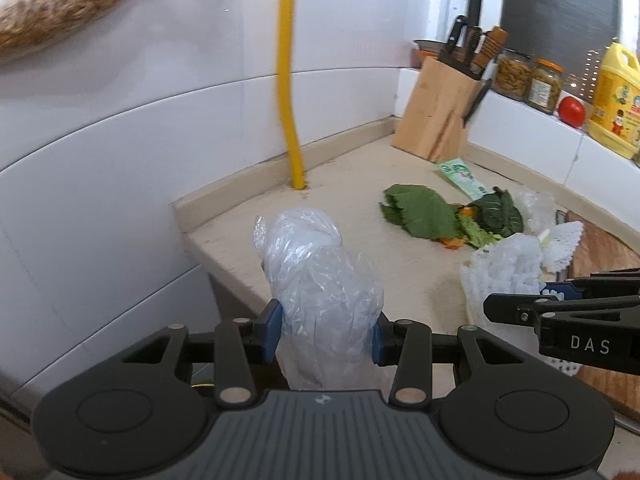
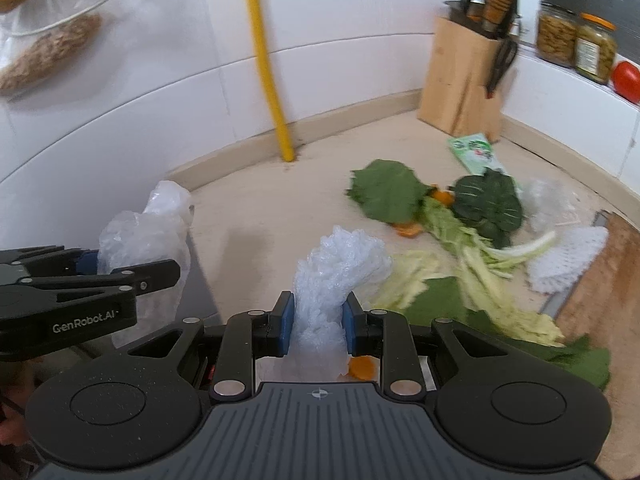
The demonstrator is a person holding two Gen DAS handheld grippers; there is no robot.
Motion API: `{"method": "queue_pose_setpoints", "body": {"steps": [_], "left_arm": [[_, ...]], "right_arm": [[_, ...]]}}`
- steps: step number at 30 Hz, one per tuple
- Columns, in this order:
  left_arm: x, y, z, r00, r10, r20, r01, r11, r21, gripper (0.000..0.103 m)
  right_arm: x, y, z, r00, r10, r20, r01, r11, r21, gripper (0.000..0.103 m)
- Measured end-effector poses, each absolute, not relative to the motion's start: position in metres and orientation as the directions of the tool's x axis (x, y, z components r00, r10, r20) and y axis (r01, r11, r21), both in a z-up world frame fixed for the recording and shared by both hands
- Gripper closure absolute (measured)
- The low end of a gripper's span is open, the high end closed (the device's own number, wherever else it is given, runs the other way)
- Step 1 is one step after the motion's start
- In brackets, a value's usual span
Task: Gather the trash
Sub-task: 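Carry the bag and foam net down over the round trash bin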
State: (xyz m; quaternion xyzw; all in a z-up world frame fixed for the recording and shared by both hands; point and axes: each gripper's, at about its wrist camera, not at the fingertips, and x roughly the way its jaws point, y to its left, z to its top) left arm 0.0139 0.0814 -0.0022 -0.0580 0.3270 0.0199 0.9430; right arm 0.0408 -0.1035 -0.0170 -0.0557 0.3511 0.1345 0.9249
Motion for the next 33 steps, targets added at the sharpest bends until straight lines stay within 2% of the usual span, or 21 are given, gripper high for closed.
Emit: {"method": "queue_pose_setpoints", "body": {"steps": [21, 33], "left_arm": [[-0.037, 0.16, -0.024, 0.746, 0.147, -0.649, -0.285, 0.952, -0.111, 0.066], [-0.05, 0.198, -0.04, 0.708, 0.189, -0.68, -0.357, 0.927, -0.113, 0.066]], "right_arm": [[0.041, -0.002, -0.038, 0.623, 0.345, -0.702, -0.5, 0.866, -0.018, 0.071], [0.044, 0.045, -0.057, 0.562, 0.378, -0.736, -0.571, 0.821, -0.015, 0.071]]}}
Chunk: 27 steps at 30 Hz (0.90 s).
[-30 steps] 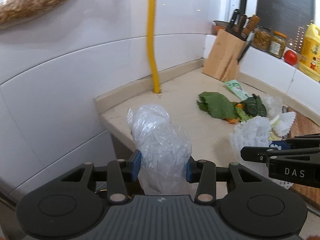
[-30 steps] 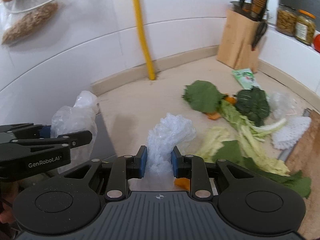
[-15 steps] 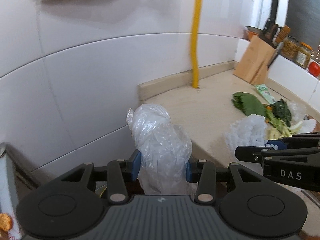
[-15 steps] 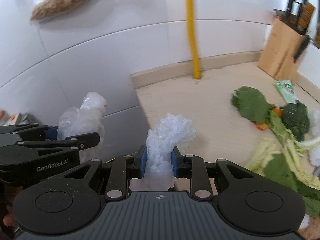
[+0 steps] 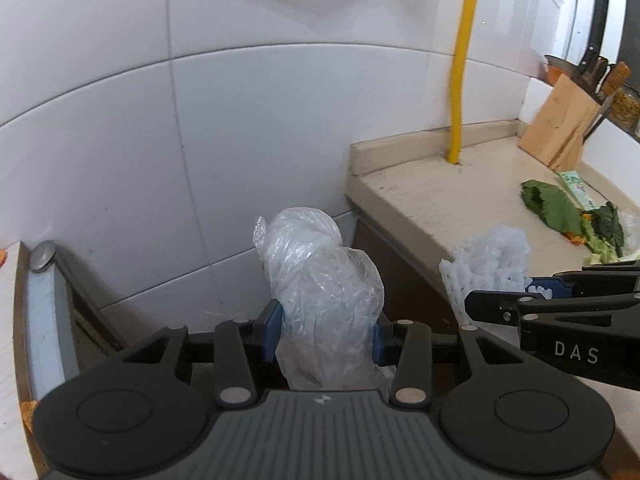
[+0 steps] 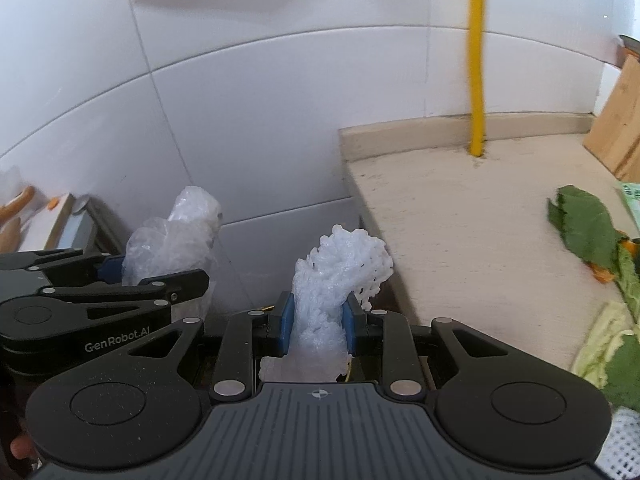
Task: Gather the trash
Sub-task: 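Carry the bag and foam net down over the round trash bin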
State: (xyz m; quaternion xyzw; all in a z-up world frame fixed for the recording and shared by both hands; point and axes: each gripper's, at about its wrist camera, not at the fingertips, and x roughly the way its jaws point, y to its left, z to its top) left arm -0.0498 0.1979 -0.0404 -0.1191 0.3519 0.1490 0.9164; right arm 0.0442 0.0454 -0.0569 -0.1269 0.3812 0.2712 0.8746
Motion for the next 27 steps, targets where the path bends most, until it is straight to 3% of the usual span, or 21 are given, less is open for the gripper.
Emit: {"method": "queue_pose_setpoints", "body": {"steps": [18, 27], "left_arm": [[-0.036, 0.236, -0.083, 0.592, 0.167, -0.788, -0.398, 0.911, -0.106, 0.066], [-0.022, 0.248, -0.094, 0.56, 0.155, -0.814, -0.418, 0.901, -0.116, 0.058]], "right_arm": [[0.072, 0.099, -0.11, 0.48, 0.315, -0.819, -0.583, 0.812, -0.029, 0.07], [0.09, 0.107, -0.126, 0.442, 0.3, -0.845, -0.574, 0.819, -0.01, 0.06]]}}
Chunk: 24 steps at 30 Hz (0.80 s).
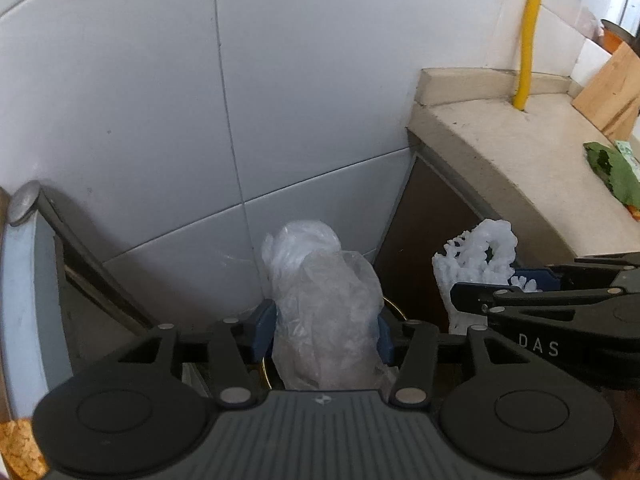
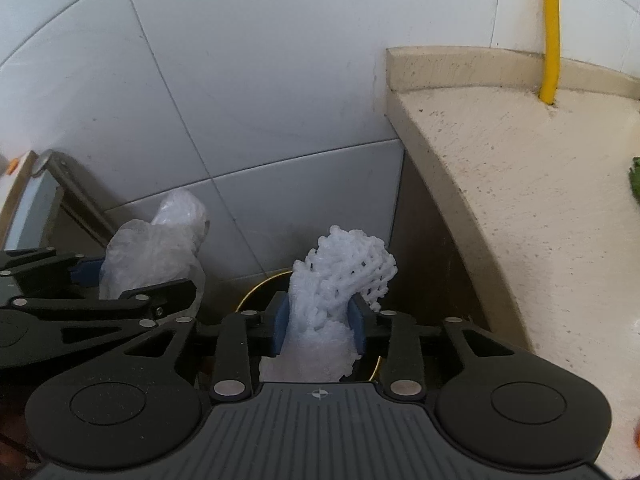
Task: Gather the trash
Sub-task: 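Carry the bag and foam net down over the round trash bin, then open the left tool while the right tool opens, dropping both items into the bin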
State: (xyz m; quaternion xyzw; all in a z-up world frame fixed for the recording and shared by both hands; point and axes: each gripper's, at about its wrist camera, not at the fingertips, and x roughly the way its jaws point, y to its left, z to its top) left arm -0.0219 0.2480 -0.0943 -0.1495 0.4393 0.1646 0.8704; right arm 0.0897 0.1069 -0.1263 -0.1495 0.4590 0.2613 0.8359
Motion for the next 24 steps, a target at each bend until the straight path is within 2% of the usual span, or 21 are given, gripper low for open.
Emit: {"method": "queue_pose_setpoints", "body": {"steps": [6, 15, 20, 24], "left_arm": [[-0.016, 0.253, -0.1, 0.545, 0.142, -0.826, -0.422, 0.898, -0.124, 0.053], [-0.018, 0.267, -0.102, 0.548, 0.162, -0.82, -0.466, 0.874, -0.138, 0.052], [-0.018, 0.27, -0.102, 0.549, 0.184, -0.816, -0.485, 0.865, -0.132, 0.052], [-0.019, 0.272, -0.102, 0.543, 0.19, -0.818, -0.501, 0.855, -0.134, 0.052]], "right_arm": [[0.099, 0.114, -0.138, 0.408, 0.289, -0.866, -0.579, 0.815, -0.001, 0.058], [0.111, 0.119, -0.152, 0.374, 0.277, -0.885, -0.57, 0.821, 0.016, 0.054], [0.112, 0.123, -0.158, 0.362, 0.27, -0.892, -0.575, 0.818, 0.015, 0.045], [0.112, 0.124, -0.16, 0.357, 0.269, -0.895, -0.572, 0.82, 0.019, 0.044]]}}
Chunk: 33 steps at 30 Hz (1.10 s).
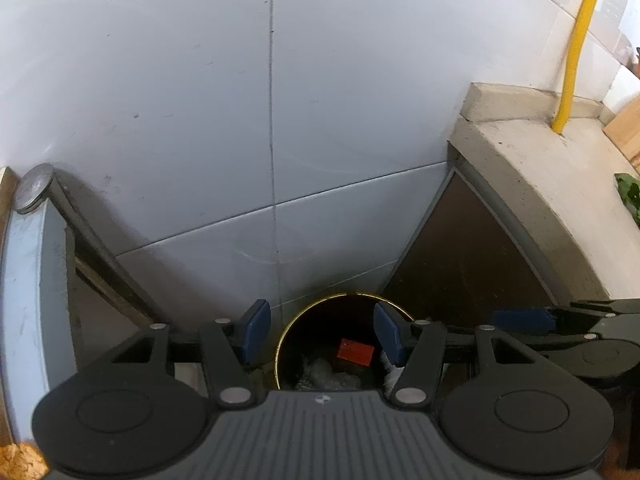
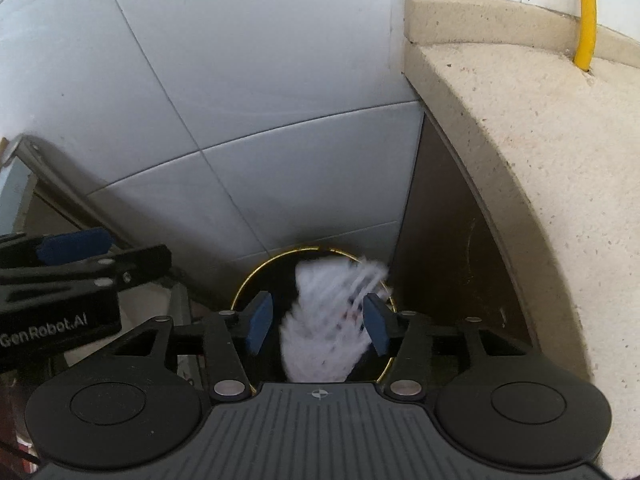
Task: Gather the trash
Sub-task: 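Open the left tool while the right tool opens, dropping both items into the bin, then raise both tools back over the vegetable scraps on the counter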
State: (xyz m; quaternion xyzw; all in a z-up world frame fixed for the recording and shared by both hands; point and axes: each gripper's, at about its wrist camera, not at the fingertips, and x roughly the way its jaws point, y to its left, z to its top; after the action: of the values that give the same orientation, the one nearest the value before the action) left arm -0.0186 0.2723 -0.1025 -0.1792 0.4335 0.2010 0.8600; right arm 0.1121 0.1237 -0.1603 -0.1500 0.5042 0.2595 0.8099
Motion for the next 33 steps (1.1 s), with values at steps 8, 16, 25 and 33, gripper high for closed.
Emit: {"method": "queue_pose_setpoints", "body": {"steps": [8, 16, 25, 33], "left_arm": [[-0.015, 0.268, -0.104, 0.536, 0.202, -0.82, -0.491, 0.865, -0.107, 0.052], [-0.012, 0.263, -0.106, 0.532, 0.2, -0.823, -0.464, 0.882, -0.085, 0.052], [-0.009, 0.252, -0.106, 0.544, 0.18, -0.82, -0.401, 0.914, -0.065, 0.052], [-0.01, 0.231, -0.105, 0.562, 0.158, -0.812, -0.305, 0.952, -0.026, 0.052]], "right_arm": [[0.107, 0.118, -0.162, 0.363, 0.257, -0.896, -0.556, 0.831, 0.013, 0.044], [0.102, 0.095, -0.156, 0.39, 0.249, -0.887, -0.518, 0.855, 0.013, 0.044], [0.086, 0.074, -0.141, 0.425, 0.243, -0.872, -0.495, 0.869, 0.001, 0.042], [0.064, 0.049, -0.123, 0.461, 0.251, -0.851, -0.483, 0.876, -0.003, 0.041]]}}
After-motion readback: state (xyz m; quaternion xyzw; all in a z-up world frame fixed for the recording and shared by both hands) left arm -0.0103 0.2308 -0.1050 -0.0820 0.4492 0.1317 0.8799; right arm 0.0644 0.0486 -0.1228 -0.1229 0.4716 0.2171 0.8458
